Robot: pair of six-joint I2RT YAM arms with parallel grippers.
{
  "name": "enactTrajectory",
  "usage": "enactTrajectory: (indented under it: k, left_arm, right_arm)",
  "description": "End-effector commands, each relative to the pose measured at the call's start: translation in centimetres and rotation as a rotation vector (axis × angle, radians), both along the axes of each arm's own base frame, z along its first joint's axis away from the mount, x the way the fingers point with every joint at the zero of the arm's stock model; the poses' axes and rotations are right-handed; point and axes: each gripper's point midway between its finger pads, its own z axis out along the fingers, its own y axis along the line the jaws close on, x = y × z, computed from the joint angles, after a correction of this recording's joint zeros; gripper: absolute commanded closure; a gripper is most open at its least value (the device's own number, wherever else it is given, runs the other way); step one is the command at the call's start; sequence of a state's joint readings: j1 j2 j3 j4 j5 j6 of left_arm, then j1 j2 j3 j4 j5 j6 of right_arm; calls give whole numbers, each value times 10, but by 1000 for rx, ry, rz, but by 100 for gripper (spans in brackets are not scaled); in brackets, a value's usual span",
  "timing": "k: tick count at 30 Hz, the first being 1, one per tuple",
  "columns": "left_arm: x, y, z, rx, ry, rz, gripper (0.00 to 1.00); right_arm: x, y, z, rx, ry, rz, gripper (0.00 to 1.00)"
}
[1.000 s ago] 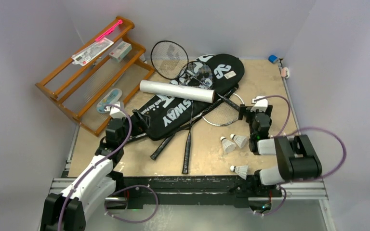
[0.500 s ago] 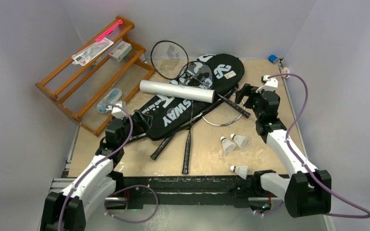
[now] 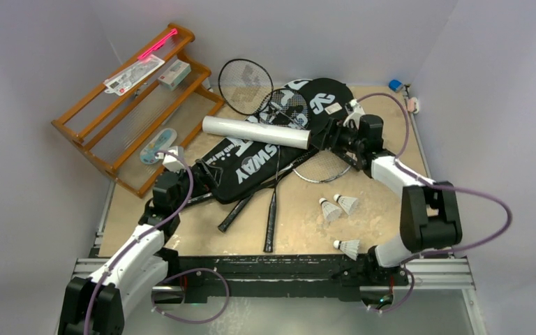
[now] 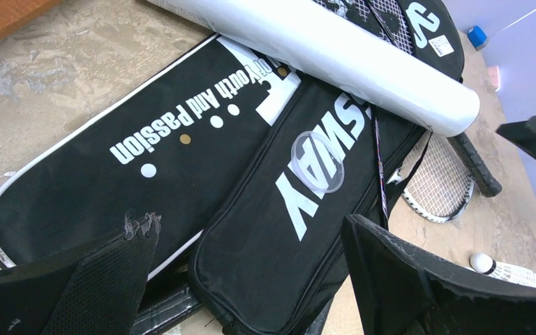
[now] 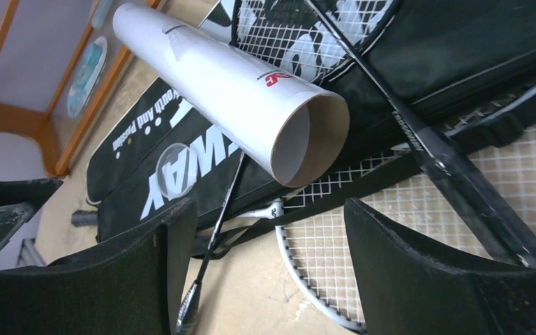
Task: Pack up the badminton gear
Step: Pick up the shuttle tube at the center of the board.
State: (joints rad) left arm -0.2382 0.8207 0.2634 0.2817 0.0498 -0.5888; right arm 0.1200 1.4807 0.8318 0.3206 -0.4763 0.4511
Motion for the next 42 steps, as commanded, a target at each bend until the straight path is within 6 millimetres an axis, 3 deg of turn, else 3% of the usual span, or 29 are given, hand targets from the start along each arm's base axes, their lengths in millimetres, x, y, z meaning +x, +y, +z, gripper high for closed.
enactTrajectory:
  k: [1, 7, 11, 17, 20, 24, 29, 37, 42]
  left_arm:
    - [2, -6, 7, -2, -43, -33, 0]
    - [3, -9, 5, -6, -38, -46, 0]
    - [3, -9, 5, -6, -37, -48, 0]
    - [2, -10, 7, -11, -42, -54, 0]
    - [2, -11, 8, -15, -45, -60, 0]
    - [1, -12, 9, -21, -47, -63, 0]
    - [0, -16, 15, -146, -28, -29, 0]
    - [-9, -21, 12, -656, 290, 216, 0]
    - [0, -34, 9, -750, 452, 258, 0]
  right_arm:
    - [19, 31, 24, 105, -54, 119, 24]
    - [44, 61, 9, 54, -38, 114, 30]
    - [49, 75, 6, 86, -10, 131, 49]
    - [18, 84, 35, 122, -86, 159, 88]
    - [-3, 88, 56, 156, -135, 196, 100]
    - [-38, 91, 79, 199, -187, 255, 100]
    - [-77, 90, 75, 121, -228, 249, 100]
    - [-124, 84, 69, 68, -288, 275, 100]
    - [-148, 86, 72, 86, -320, 322, 100]
